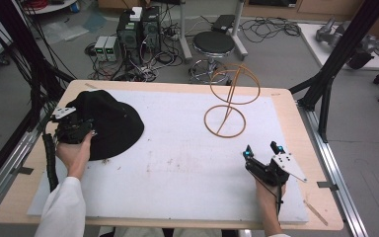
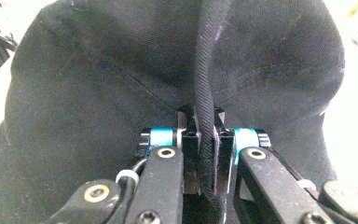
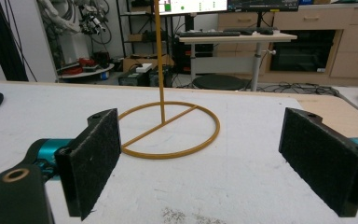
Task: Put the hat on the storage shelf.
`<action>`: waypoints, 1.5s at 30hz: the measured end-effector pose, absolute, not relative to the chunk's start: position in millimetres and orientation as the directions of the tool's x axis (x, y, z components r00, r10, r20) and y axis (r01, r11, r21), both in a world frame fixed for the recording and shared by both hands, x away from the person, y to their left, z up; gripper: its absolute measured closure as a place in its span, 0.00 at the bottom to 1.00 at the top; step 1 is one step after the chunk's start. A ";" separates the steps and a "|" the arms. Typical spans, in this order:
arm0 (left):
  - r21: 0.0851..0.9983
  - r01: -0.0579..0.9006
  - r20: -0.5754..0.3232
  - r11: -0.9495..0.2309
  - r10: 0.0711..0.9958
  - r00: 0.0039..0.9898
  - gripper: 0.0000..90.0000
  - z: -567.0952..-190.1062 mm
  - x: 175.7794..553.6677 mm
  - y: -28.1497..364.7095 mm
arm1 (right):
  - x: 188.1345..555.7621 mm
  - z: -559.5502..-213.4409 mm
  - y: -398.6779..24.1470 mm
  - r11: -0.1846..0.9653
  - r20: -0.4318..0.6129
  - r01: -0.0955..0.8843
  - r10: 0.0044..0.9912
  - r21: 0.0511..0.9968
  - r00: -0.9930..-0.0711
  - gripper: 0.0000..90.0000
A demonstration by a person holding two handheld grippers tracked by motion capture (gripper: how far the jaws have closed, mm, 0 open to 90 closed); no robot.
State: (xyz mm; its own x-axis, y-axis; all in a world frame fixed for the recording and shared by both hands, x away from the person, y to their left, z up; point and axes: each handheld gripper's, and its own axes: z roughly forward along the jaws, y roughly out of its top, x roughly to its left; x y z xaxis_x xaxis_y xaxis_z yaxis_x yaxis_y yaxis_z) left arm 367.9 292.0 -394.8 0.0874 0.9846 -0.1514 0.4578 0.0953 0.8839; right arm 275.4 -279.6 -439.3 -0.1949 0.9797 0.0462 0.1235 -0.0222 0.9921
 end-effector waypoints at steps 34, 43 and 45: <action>0.950 0.303 -0.124 0.071 0.980 0.158 0.96 -392.6 348.4 295.4 | 275.1 -439.6 -283.4 -0.022 0.046 0.135 0.983 0.991 -0.180 0.14; 0.969 0.231 -0.132 0.089 0.975 0.179 0.95 -381.8 340.8 293.6 | 275.2 -439.6 -283.4 -0.017 0.041 0.133 0.983 0.991 -0.178 0.14; 0.973 0.211 -0.128 0.088 0.974 0.185 0.95 -377.4 338.9 291.4 | 275.2 -439.6 -283.3 -0.018 0.042 0.133 0.983 0.991 -0.179 0.14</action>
State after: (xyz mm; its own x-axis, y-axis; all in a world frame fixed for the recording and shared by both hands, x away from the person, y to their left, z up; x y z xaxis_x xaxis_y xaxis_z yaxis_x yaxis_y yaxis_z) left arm 338.9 291.4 -377.4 0.1846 0.9745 -0.1279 0.2112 0.0878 0.9735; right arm 275.2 -283.3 -439.6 -0.1792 0.9829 0.0423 0.1330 -0.0184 0.9909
